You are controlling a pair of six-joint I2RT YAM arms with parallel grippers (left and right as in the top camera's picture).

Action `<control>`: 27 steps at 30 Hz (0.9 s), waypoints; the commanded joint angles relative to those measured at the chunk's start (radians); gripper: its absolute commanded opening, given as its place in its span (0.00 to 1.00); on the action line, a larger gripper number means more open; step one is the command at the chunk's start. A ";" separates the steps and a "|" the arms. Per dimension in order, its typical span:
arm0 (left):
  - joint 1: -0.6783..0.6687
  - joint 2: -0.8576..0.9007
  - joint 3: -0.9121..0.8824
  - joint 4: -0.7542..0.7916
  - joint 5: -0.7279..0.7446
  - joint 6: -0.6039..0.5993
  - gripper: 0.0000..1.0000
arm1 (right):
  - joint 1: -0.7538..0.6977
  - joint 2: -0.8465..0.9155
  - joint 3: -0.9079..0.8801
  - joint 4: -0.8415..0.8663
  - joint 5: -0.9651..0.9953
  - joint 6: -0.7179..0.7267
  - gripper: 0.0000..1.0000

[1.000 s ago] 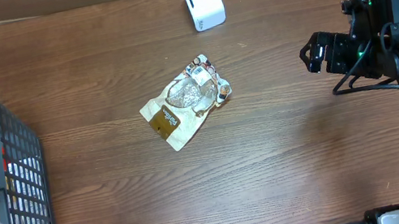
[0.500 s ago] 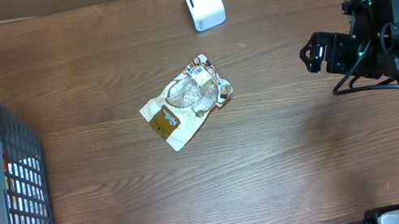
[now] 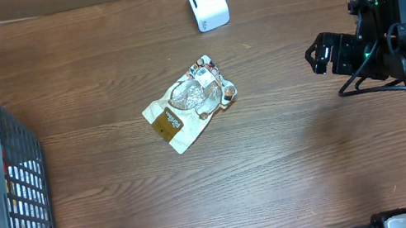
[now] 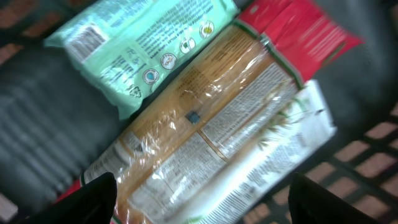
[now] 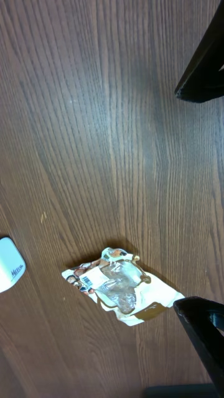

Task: Scan the item barcode
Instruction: 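Reach the left gripper into the basket and grasp the red-topped pasta pack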

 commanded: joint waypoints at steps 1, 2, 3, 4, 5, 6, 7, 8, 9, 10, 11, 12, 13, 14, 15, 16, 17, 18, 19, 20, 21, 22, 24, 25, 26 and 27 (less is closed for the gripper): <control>-0.003 0.074 -0.009 0.014 -0.014 0.153 0.83 | 0.005 -0.003 0.029 0.005 0.000 -0.003 1.00; -0.003 0.092 -0.009 0.019 -0.015 0.164 0.84 | 0.005 -0.003 0.029 0.005 0.000 -0.004 1.00; -0.003 0.105 -0.009 0.023 -0.015 0.172 0.85 | 0.005 -0.003 0.029 0.005 0.000 -0.003 1.00; -0.003 0.117 -0.009 0.027 -0.015 0.181 0.85 | 0.005 -0.003 0.029 0.005 0.000 -0.004 1.00; -0.003 0.129 -0.010 0.032 -0.015 0.191 0.85 | 0.005 -0.003 0.029 0.005 0.000 -0.004 1.00; -0.003 0.138 -0.010 0.038 -0.015 0.201 0.85 | 0.005 -0.003 0.029 0.005 0.000 -0.003 1.00; -0.003 0.149 -0.010 0.046 -0.015 0.210 0.85 | 0.005 -0.003 0.029 0.005 0.000 -0.004 1.00; -0.003 0.159 -0.010 0.052 -0.015 0.218 0.85 | 0.005 -0.003 0.029 0.005 0.000 -0.003 1.00; -0.003 0.168 -0.010 0.057 -0.015 0.229 0.84 | 0.005 -0.003 0.029 0.005 0.000 -0.004 1.00; -0.003 0.175 -0.010 0.060 -0.015 0.233 0.84 | 0.005 -0.003 0.029 0.005 0.000 -0.004 1.00; -0.003 0.182 -0.010 0.063 -0.016 0.234 0.84 | 0.005 -0.003 0.029 0.005 0.000 -0.004 1.00; -0.003 0.191 -0.010 0.066 -0.016 0.247 0.83 | 0.005 -0.003 0.029 0.005 0.000 -0.004 1.00; -0.004 0.196 -0.010 0.068 -0.018 0.252 0.83 | 0.005 -0.003 0.029 0.005 0.000 -0.004 1.00; -0.007 0.201 -0.010 0.074 -0.032 0.251 0.82 | 0.005 -0.003 0.029 0.005 0.000 -0.003 1.00; -0.010 0.205 -0.010 0.080 -0.042 0.251 0.82 | 0.005 -0.003 0.029 0.005 0.000 -0.004 1.00; -0.013 0.210 -0.010 0.088 -0.042 0.253 0.82 | 0.005 -0.003 0.029 0.005 0.000 -0.003 1.00; -0.015 0.212 -0.010 0.092 -0.042 0.256 0.82 | 0.005 -0.003 0.029 0.005 0.000 -0.003 1.00; -0.018 0.214 -0.010 0.098 -0.041 0.259 0.82 | 0.005 -0.003 0.029 0.005 0.000 -0.003 1.00; -0.021 0.214 -0.011 0.105 -0.041 0.259 0.82 | 0.005 -0.003 0.029 0.005 0.000 -0.003 1.00; -0.026 0.214 -0.011 0.111 -0.041 0.260 0.82 | 0.005 -0.003 0.029 0.005 0.000 -0.004 1.00; -0.033 0.214 -0.011 0.117 -0.038 0.270 0.82 | 0.005 -0.003 0.029 0.005 0.000 -0.003 1.00; -0.042 0.214 -0.011 0.120 -0.037 0.283 0.82 | 0.005 -0.003 0.029 0.005 0.000 -0.004 1.00; -0.064 0.214 -0.011 0.124 -0.038 0.304 0.82 | 0.005 -0.003 0.029 0.005 0.000 -0.003 1.00; -0.074 0.214 -0.011 0.126 -0.038 0.312 0.82 | 0.005 -0.003 0.029 0.005 0.000 -0.004 1.00; -0.086 0.214 -0.011 0.126 -0.038 0.321 0.84 | 0.005 -0.003 0.029 0.005 0.000 -0.003 1.00; -0.092 0.214 -0.011 0.126 -0.038 0.323 0.86 | 0.005 -0.003 0.029 0.005 0.000 -0.003 1.00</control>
